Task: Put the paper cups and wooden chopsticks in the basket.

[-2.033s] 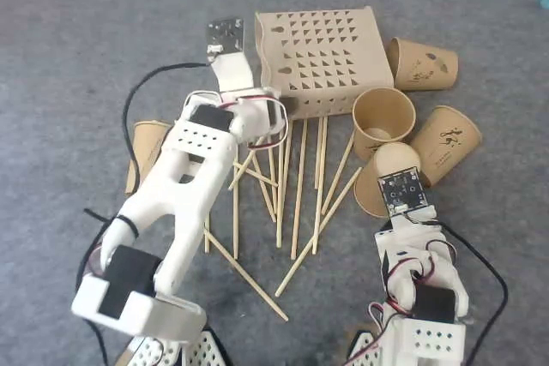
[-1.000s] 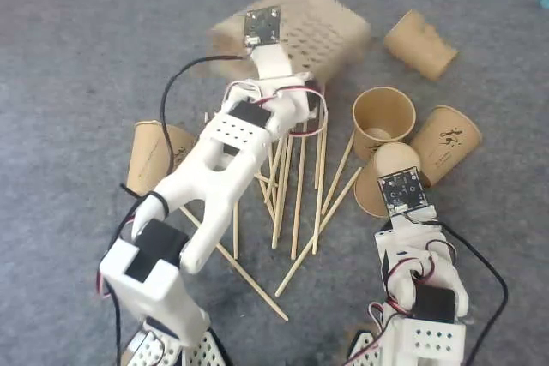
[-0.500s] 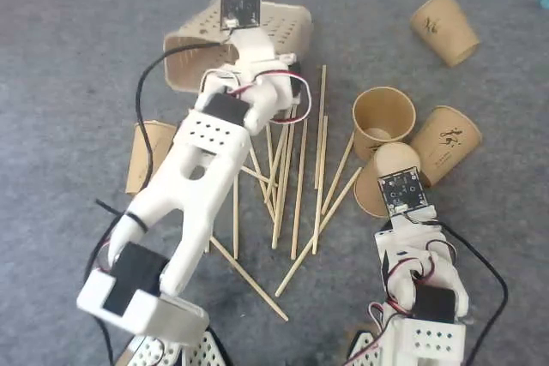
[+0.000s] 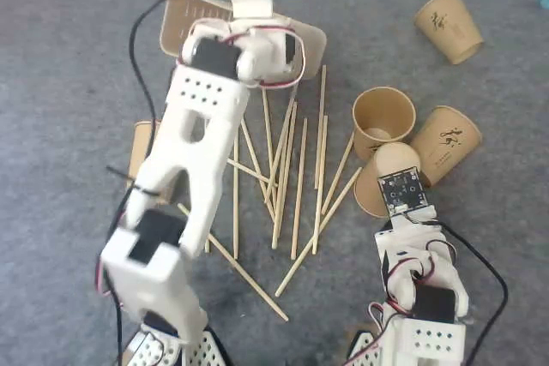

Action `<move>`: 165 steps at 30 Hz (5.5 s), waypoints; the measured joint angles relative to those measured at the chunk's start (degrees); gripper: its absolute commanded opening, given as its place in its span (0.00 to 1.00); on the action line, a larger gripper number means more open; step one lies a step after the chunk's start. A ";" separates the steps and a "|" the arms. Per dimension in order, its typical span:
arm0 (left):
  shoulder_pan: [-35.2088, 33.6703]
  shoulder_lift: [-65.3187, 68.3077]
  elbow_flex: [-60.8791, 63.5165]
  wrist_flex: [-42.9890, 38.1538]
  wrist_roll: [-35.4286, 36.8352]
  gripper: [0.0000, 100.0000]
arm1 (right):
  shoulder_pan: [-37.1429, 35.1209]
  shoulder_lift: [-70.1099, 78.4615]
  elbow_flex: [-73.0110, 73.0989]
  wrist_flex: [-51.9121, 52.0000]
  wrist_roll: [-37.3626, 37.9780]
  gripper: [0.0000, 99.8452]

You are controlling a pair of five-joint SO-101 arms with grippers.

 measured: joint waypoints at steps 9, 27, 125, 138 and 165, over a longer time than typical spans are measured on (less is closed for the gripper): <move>-0.18 20.84 -39.30 22.95 -7.03 0.02 | 0.00 0.00 0.00 0.00 0.00 0.01; -0.18 30.15 -53.98 28.40 -13.98 0.16 | 0.00 0.00 0.00 0.00 0.00 0.01; -40.18 -38.86 85.98 -45.36 -7.74 0.16 | 7.38 176.79 -172.04 -30.07 -0.70 0.01; -39.82 -38.86 85.98 -45.36 -7.74 0.16 | 7.56 186.81 -181.45 -19.43 5.54 0.01; -39.82 -38.86 85.98 -45.36 -7.74 0.16 | 9.49 184.09 -186.46 -26.29 -12.31 0.01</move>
